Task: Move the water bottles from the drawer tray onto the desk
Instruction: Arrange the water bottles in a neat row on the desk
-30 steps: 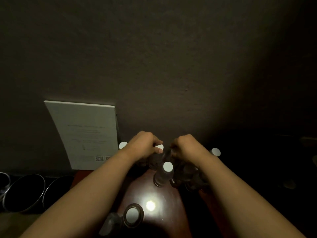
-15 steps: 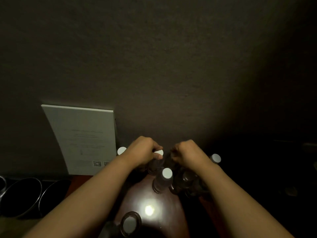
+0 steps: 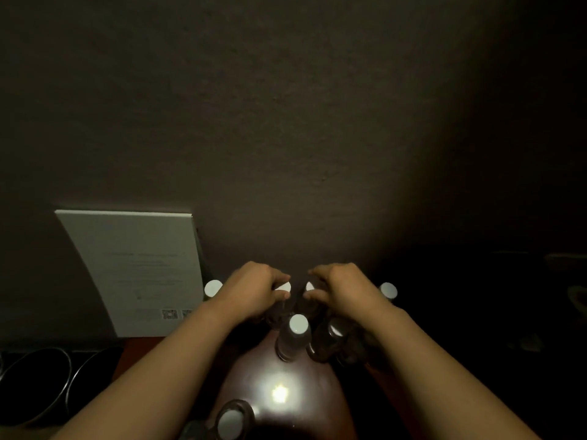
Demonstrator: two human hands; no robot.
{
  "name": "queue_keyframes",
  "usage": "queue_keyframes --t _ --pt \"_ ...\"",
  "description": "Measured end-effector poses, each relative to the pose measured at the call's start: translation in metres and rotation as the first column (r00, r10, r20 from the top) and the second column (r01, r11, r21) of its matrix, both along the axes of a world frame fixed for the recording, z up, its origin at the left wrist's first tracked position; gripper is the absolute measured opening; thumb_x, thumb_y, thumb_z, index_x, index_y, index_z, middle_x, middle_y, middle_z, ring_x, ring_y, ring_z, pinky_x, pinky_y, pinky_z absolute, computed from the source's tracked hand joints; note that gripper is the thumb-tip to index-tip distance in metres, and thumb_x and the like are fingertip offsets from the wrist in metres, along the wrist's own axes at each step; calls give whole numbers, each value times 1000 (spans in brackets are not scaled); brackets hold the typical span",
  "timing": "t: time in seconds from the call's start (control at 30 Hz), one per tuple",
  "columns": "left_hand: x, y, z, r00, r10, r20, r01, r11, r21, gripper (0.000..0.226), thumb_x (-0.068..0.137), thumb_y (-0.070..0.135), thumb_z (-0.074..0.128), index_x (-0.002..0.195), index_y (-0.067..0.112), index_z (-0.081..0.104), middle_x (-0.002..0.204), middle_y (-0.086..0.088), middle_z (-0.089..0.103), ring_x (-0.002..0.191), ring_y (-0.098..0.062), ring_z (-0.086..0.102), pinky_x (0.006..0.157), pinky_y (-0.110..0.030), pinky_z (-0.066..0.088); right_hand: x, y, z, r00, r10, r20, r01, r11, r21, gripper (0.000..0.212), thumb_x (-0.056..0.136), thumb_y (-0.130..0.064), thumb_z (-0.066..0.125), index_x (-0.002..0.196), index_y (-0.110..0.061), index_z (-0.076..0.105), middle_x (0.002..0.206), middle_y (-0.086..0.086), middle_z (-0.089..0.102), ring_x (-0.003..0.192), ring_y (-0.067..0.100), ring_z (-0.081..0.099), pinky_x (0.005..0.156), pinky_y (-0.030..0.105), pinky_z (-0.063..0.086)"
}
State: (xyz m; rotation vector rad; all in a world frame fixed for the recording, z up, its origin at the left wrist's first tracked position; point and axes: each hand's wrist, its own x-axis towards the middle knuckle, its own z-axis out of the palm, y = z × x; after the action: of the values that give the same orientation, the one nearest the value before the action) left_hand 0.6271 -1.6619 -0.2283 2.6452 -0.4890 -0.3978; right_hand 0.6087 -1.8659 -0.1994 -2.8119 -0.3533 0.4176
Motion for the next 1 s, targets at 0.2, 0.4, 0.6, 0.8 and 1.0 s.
queue_keyframes --t 0.2,0.4,0.6,0.8,1.0 --pt "-33 -11 14 943 43 331 -10 995 -102 33 90 45 61 115 27 72 113 4 71 104 -20 67 86 -35 54 -38 -20 14 978 -115 175 114 993 16 33 91 -44 59 120 -28 65 114 -2 67 106 20 63 87 34 52" --pt "-64 -34 13 992 -106 64 95 983 160 37 83 52 60 113 31 65 107 3 66 101 -22 65 80 -35 54 -60 -13 -5 996 86 -25 -89 969 -229 30 87 -36 61 114 -23 64 110 5 64 101 29 63 73 33 48" --pt "-73 -39 13 984 -171 47 152 952 265 20 83 37 66 88 18 62 98 -7 68 92 -31 67 76 -36 52 -74 -12 -15 992 120 -37 -124 983 -132 22 83 -30 67 102 -18 69 105 8 65 99 31 64 80 39 55" --pt "-109 -35 6 984 -179 -18 178 952 251 25 77 40 67 89 18 65 95 -5 69 89 -28 68 74 -35 55 -107 -10 -8 976 198 -95 -209 969 -131 20 83 -19 65 101 -10 68 106 12 64 100 32 62 81 39 52" --pt "-130 -35 10 986 -168 -25 168 945 281 27 80 48 64 84 21 58 98 -1 66 92 -25 64 72 -31 47 -126 -11 -6 965 253 -72 -262 947 -187 28 87 -25 62 111 -11 63 108 12 60 105 34 58 78 38 46"
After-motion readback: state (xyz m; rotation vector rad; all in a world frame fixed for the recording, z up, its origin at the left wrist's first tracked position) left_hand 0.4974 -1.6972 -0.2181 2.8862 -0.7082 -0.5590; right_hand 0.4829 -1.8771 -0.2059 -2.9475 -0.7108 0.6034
